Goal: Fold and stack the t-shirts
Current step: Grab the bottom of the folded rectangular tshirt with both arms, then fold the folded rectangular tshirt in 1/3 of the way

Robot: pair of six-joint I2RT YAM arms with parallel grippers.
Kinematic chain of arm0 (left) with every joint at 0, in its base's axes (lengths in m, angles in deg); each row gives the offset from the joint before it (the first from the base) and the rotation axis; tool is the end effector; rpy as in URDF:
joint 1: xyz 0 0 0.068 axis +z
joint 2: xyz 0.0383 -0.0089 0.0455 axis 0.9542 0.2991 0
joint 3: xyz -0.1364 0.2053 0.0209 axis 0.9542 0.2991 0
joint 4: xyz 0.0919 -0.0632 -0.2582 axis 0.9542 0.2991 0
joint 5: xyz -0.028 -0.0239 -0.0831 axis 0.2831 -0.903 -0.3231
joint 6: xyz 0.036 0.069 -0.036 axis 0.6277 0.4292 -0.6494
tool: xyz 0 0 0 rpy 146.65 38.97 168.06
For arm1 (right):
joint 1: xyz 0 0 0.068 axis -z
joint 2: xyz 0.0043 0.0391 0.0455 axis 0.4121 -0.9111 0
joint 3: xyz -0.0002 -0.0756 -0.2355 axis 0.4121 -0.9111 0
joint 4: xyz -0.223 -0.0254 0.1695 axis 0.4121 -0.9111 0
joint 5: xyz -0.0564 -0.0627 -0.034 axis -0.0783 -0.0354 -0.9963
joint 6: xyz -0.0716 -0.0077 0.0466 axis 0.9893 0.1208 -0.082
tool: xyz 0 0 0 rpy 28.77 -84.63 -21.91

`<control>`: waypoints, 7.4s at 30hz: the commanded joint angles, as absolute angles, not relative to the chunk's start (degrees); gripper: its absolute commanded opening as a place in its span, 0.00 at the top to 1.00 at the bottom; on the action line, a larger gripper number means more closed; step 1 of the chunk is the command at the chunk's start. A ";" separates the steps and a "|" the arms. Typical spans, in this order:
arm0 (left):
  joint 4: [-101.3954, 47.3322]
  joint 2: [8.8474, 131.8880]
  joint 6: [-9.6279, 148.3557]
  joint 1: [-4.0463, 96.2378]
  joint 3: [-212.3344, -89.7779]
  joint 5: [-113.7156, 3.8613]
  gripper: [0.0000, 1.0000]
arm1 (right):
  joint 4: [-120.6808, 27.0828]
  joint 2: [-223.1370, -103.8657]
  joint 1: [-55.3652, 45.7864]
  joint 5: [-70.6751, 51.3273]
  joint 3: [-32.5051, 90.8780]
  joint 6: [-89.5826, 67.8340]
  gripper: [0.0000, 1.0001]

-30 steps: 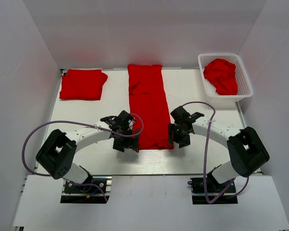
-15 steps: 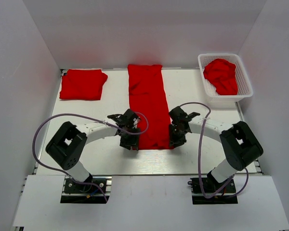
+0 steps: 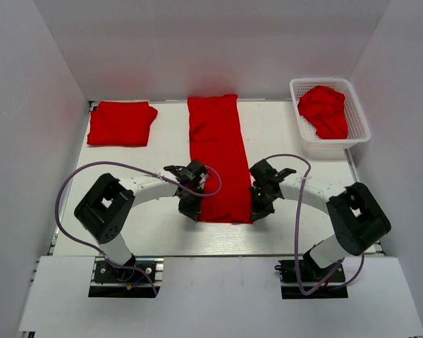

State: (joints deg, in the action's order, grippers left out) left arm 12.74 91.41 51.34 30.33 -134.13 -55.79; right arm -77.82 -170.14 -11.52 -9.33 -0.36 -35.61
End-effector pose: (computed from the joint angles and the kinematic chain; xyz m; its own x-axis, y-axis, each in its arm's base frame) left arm 0.2251 -0.2207 0.0737 -0.9706 0.2230 -0.0909 0.2383 0.9434 -0.2307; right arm 0.2307 0.1796 0.0764 -0.9819 -0.0703 -0.1760 -0.1159 0.9575 0.2641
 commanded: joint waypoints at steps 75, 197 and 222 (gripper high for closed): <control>9.09 110.97 57.82 48.07 -175.65 -46.31 1.00 | -83.65 -198.26 3.24 -10.99 51.37 -26.21 1.00; 11.46 70.81 52.38 50.71 -133.91 -42.27 0.01 | -58.70 -216.44 -15.04 -6.58 63.67 -10.47 0.10; 2.85 81.52 55.19 50.71 -139.00 -44.56 0.01 | -52.80 -190.57 -9.86 -28.29 42.09 -16.87 0.10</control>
State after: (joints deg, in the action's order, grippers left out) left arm 5.68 79.62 54.44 50.53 -136.99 -43.70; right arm -55.74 -202.03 -11.02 -23.03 50.06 -12.64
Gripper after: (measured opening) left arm 0.985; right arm 0.900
